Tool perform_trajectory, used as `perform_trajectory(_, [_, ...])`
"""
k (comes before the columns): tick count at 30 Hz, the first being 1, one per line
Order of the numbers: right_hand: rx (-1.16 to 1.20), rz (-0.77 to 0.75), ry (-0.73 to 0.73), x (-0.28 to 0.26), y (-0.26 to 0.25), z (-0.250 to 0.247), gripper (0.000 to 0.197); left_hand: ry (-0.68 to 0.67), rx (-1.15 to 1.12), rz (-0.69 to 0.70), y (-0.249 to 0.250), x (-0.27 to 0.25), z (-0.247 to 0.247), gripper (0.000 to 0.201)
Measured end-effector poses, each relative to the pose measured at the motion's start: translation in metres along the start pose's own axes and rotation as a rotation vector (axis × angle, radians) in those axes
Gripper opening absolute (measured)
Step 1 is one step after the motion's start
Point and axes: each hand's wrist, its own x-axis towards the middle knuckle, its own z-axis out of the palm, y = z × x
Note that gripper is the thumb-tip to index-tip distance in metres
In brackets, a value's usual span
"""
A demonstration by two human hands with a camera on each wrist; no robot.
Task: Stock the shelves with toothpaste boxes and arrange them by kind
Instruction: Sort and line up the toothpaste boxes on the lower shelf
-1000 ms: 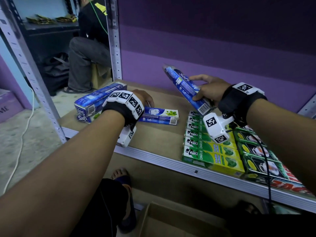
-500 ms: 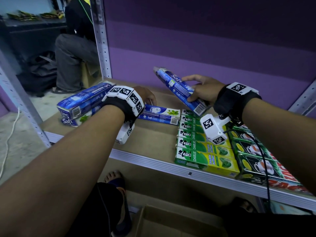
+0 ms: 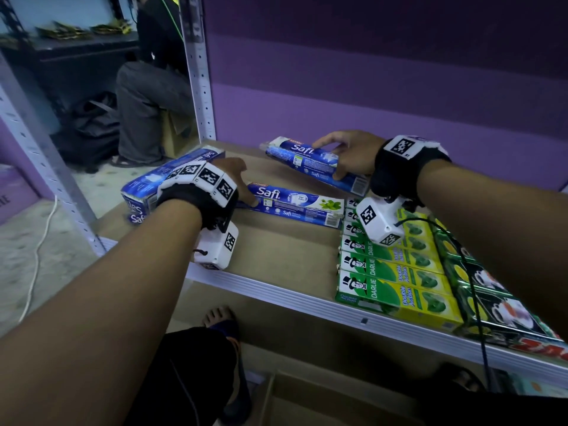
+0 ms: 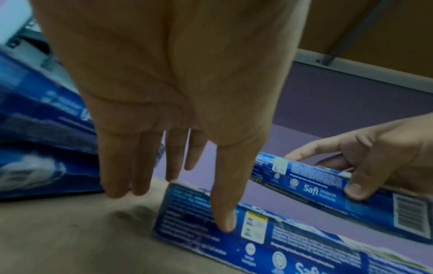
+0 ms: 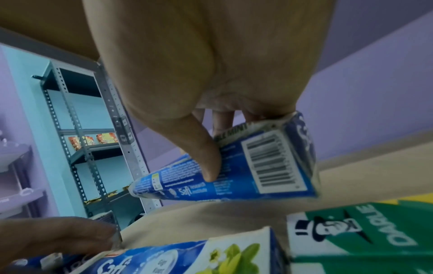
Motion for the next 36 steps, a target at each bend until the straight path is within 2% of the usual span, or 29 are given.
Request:
perform_trajectory(5, [-0.078, -0.013, -0.091, 0.021, -0.011, 0.014, 0.066, -0.006, 0.040, -0.092, -0.015, 0.003, 0.007, 0.127])
perform_trajectory(8, [-0.112, -0.018, -0.127, 0.030, -0.014, 0.025, 0.066, -0.006, 0.019, -0.086, -0.016, 0.003, 0.007, 0.133])
perform_trajectory(13, [-0.147, -0.026, -0.177, 0.039, -0.023, 0.040, 0.066, -0.006, -0.089, -0.008, -0.015, 0.005, 0.006, 0.100])
perform_trajectory(19, [-0.205, -0.017, -0.222, 0.039, -0.027, 0.048, 0.059, 0.067, -0.050, 0.070, -0.015, 0.000, 0.010, 0.060])
perform_trajectory(22, [-0.191, -0.011, -0.232, 0.036, -0.022, 0.053, 0.054, 0.083, -0.045, 0.073, -0.015, -0.001, 0.011, 0.060])
perform_trajectory(26, [-0.178, -0.006, -0.253, 0.032, -0.021, 0.050, 0.061, 0.077, -0.025, 0.072, -0.015, 0.000, 0.013, 0.060])
perform_trajectory(30, [-0.283, -0.089, -0.202, 0.023, -0.030, 0.041, 0.054, 0.056, -0.015, 0.088, -0.015, -0.004, 0.002, 0.052])
perform_trajectory(34, [-0.366, -0.168, -0.173, 0.019, -0.039, 0.039, 0.032, 0.251, -0.155, 0.061, -0.021, -0.012, -0.019, 0.025])
perform_trajectory(36, [-0.363, -0.166, -0.208, 0.018, -0.040, 0.040, 0.033, 0.345, -0.241, 0.043, -0.026, -0.018, -0.025, 0.021])
